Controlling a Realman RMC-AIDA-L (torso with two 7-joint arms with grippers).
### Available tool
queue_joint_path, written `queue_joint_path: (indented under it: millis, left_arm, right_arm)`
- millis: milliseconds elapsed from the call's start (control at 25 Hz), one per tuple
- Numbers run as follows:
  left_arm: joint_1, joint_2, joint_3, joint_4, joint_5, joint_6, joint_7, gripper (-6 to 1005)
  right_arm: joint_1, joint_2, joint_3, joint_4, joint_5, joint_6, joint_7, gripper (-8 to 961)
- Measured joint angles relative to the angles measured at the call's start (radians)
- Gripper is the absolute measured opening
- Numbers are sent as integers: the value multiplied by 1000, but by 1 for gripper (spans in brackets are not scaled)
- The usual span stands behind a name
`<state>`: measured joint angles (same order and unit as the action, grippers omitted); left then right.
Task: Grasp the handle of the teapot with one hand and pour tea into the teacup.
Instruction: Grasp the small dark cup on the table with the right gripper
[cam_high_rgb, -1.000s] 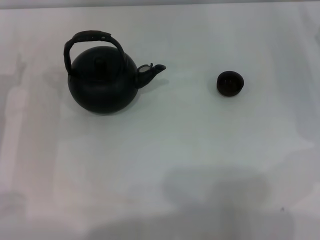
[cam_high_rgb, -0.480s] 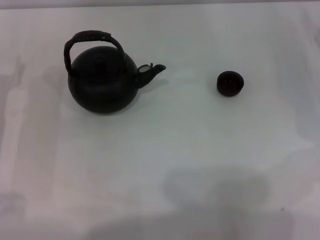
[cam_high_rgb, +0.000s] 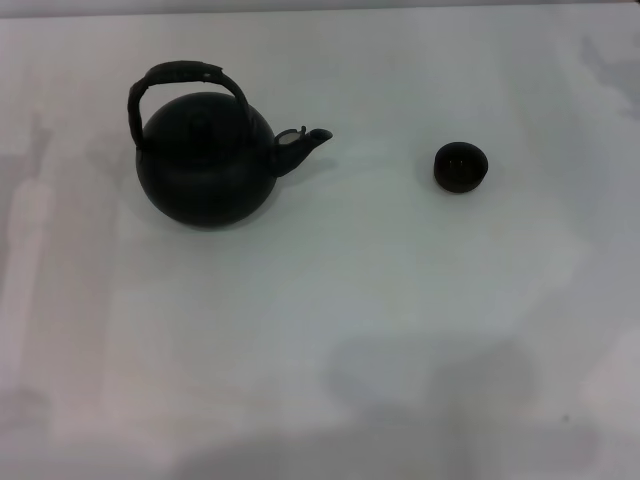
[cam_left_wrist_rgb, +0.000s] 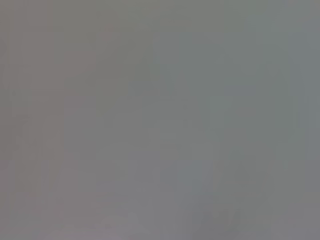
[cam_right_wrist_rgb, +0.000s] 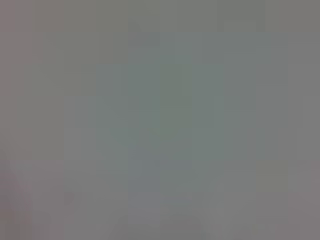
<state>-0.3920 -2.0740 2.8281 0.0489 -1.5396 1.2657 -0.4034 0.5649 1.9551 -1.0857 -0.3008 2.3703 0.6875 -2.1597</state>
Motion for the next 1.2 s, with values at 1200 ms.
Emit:
queue_joint_path:
  millis: [1200]
  left_arm:
    - [24, 0, 1, 6, -1, 0, -1, 893]
  right_arm:
    - [298, 68, -163, -697, -1805, 715, 1104, 790]
